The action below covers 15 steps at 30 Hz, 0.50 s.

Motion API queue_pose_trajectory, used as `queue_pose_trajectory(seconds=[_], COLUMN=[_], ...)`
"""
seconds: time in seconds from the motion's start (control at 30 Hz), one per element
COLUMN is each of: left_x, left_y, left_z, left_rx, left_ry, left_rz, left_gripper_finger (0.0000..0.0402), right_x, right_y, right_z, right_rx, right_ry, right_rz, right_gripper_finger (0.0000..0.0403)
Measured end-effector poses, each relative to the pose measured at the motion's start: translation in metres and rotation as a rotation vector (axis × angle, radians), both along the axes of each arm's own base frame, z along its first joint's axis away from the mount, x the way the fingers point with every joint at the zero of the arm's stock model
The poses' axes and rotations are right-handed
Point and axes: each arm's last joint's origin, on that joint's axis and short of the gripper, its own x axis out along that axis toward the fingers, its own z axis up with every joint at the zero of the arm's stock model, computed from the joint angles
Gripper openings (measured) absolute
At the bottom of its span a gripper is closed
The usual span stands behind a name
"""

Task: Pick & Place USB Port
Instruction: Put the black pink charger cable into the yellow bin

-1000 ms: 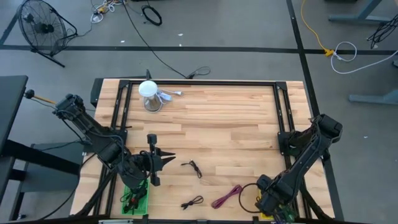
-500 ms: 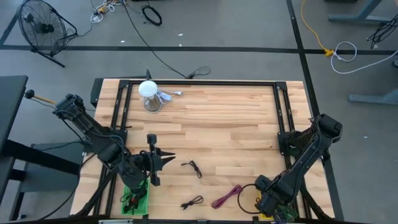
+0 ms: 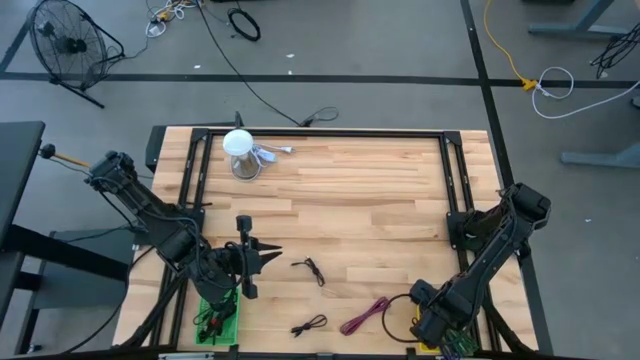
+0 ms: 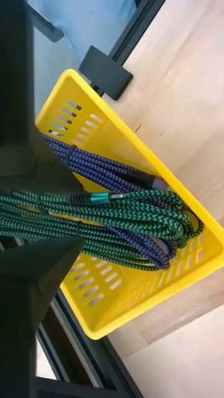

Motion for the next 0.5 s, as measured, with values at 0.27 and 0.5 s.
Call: queue_pose_trajectory(seconds=[0.27, 0.5], left_x=[0.000, 0.000], left_y=[0.000, 0.000], left_z=[0.000, 0.000], left_rx=[0.000, 0.000], left_ry=[0.000, 0.000], left_rz=[0.000, 0.000], left_gripper_finger=[0.0053, 0.0053], right_x=[0.005, 0.008], right_y=[0.005, 0.000], right_z=[0.001, 0.011], right_rx=[0.088, 0.119], right_ry=[-0.029, -0.090], right_rz=[0.037, 0.054], right_gripper_finger=[0.0141, 0.0142])
